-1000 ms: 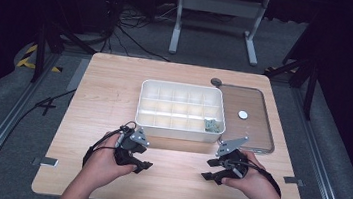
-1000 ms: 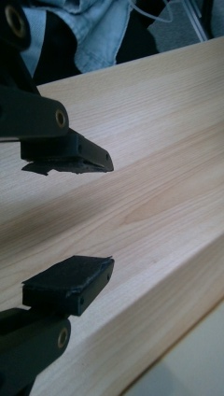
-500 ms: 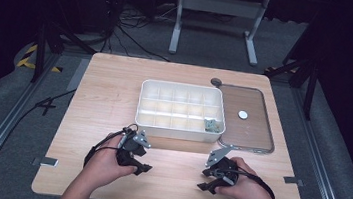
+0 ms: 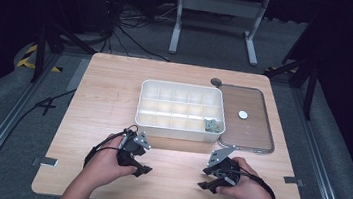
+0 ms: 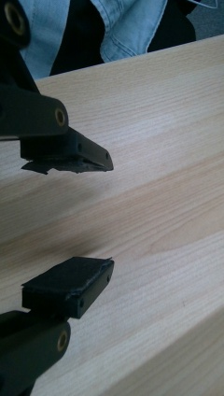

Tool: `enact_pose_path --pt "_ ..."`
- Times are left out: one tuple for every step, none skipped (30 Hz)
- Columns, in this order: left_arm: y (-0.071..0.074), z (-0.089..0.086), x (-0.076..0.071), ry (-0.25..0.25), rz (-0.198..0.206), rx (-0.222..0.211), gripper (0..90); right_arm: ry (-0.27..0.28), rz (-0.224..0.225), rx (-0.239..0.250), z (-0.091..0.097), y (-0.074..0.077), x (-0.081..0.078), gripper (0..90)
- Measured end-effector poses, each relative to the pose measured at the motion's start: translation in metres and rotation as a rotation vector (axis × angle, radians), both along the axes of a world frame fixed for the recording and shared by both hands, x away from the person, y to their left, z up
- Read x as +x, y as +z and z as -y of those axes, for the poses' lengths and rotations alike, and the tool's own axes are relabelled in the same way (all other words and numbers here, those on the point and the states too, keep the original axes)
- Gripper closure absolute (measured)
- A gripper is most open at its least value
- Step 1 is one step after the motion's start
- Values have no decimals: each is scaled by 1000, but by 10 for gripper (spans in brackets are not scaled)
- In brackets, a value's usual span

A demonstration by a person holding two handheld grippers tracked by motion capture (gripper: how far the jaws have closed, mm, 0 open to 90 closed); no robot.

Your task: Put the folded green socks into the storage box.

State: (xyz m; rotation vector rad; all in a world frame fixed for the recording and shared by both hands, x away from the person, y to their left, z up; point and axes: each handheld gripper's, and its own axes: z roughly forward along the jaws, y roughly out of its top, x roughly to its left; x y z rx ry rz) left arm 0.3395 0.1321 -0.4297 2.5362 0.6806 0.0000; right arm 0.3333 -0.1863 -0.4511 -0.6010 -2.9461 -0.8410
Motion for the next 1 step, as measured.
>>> enact_pose_path --pt "-1 0 0 10 -3 -3 327 -10 6 3 1 1 1 461"
